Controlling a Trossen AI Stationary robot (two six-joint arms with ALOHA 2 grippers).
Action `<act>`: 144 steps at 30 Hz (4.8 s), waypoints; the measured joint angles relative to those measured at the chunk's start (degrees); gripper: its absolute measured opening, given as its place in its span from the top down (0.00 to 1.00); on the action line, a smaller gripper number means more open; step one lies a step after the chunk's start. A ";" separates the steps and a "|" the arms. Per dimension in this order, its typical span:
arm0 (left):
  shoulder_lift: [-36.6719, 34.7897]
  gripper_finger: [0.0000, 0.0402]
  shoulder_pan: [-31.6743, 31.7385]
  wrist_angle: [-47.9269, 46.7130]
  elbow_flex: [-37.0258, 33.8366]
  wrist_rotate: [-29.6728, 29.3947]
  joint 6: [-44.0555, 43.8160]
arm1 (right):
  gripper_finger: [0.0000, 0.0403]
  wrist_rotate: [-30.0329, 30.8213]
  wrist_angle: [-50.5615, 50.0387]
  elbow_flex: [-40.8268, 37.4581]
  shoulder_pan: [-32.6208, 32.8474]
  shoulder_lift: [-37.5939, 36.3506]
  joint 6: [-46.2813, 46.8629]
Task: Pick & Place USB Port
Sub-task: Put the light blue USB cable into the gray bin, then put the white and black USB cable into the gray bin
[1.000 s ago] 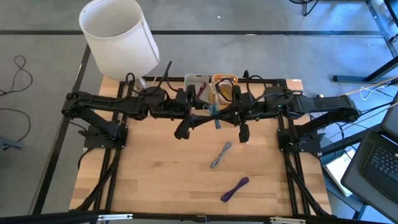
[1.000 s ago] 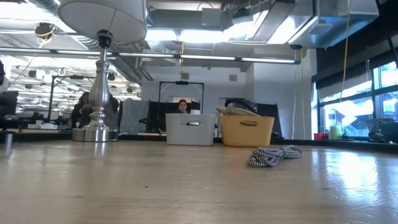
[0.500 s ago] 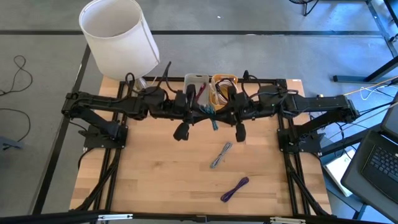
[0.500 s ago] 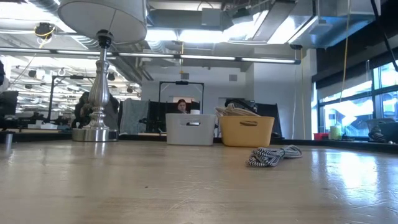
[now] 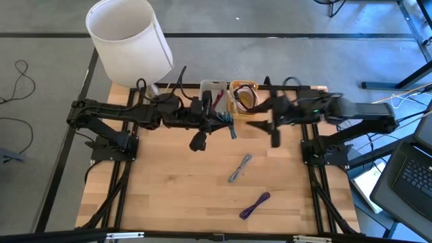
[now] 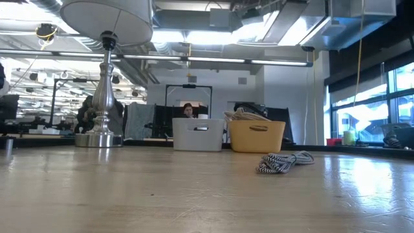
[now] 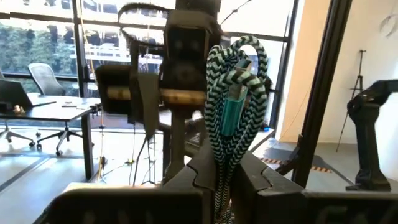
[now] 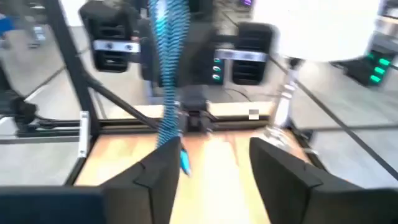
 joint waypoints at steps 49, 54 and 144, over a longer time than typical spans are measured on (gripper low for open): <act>29.14 0.97 22.55 -30.79 6.12 -30.76 -17.87 | 0.57 5.42 -30.67 8.34 1.49 -4.21 13.29; 31.18 0.97 23.13 -32.12 6.14 -31.38 -21.03 | 0.57 5.03 -30.67 8.34 1.49 -4.21 14.17; 27.35 0.69 -12.07 -47.33 23.82 -7.07 -31.75 | 0.57 -9.79 -40.31 6.38 1.69 -3.05 17.38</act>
